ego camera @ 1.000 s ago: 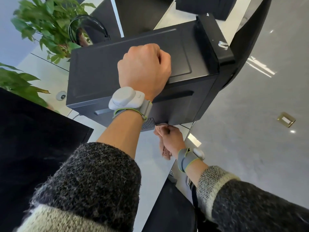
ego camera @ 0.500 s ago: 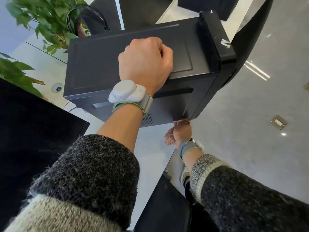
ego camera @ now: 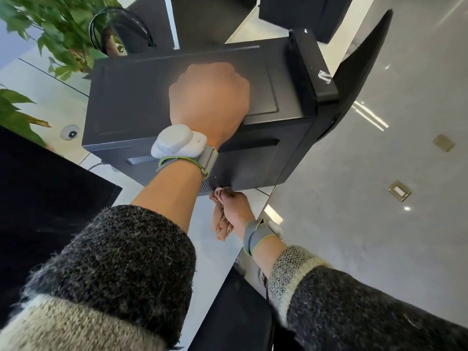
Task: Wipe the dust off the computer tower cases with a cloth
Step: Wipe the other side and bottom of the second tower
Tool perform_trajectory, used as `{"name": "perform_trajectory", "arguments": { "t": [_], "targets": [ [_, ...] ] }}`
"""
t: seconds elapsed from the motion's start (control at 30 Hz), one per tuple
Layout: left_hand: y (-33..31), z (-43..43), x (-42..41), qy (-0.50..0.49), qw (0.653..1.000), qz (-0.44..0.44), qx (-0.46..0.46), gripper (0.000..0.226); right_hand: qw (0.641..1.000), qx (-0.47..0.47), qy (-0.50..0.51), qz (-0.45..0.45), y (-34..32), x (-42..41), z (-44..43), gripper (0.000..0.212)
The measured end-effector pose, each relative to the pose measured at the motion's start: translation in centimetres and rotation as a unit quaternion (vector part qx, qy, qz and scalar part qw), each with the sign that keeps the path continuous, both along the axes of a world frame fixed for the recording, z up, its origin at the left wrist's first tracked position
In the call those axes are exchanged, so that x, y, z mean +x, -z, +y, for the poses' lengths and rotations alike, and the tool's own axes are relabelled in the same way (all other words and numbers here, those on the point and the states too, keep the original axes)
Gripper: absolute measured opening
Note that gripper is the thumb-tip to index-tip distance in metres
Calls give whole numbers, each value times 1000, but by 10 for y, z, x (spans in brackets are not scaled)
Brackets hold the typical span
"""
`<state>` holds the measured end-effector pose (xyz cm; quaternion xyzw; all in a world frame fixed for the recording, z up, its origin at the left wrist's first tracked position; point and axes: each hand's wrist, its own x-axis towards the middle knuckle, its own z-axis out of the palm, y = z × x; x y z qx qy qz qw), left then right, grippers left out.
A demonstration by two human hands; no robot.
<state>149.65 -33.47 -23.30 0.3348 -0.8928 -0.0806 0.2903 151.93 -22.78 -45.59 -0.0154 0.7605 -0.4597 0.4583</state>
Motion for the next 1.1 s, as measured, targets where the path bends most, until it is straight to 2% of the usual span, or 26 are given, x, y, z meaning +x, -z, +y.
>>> {"name": "perform_trajectory", "arguments": {
  "t": [0.1, 0.2, 0.27, 0.33, 0.43, 0.5, 0.6, 0.7, 0.9, 1.1],
  "targets": [
    [-1, -2, 7, 32, 999, 30, 9, 39, 994, -98, 29, 37, -41, 13, 7, 33],
    [-5, -10, 19, 107, 989, 79, 65, 42, 981, -172, 11, 90, -60, 14, 12, 29],
    [-10, -17, 32, 130, 983, 102, 81, 43, 981, -163, -12, 102, -55, 11, 13, 26],
    [-13, -27, 50, 114, 989, 82, 44, 43, 988, -125, -35, 88, -40, 11, 7, 29],
    [-12, -47, 80, 53, 998, 39, -20, 43, 995, -34, -92, 30, -20, 9, -7, 35],
    [-11, -60, 94, 6, 999, 21, -42, 43, 996, -5, -92, -7, -23, 12, -13, 38],
    [-2, -68, 105, -38, 997, -19, -64, 43, 996, -87, -8, 20, -37, 18, -7, 38],
    [9, -74, 112, -41, 996, -34, -75, 41, 990, -124, -18, 62, -32, 24, -4, 34],
    [13, -75, 107, -49, 995, -11, -88, 40, 995, 25, -92, 7, -10, 21, -29, 34],
    [16, -75, 108, -63, 993, 0, -101, 39, 993, -113, -25, 4, -21, 43, -34, 33]
  ]
}}
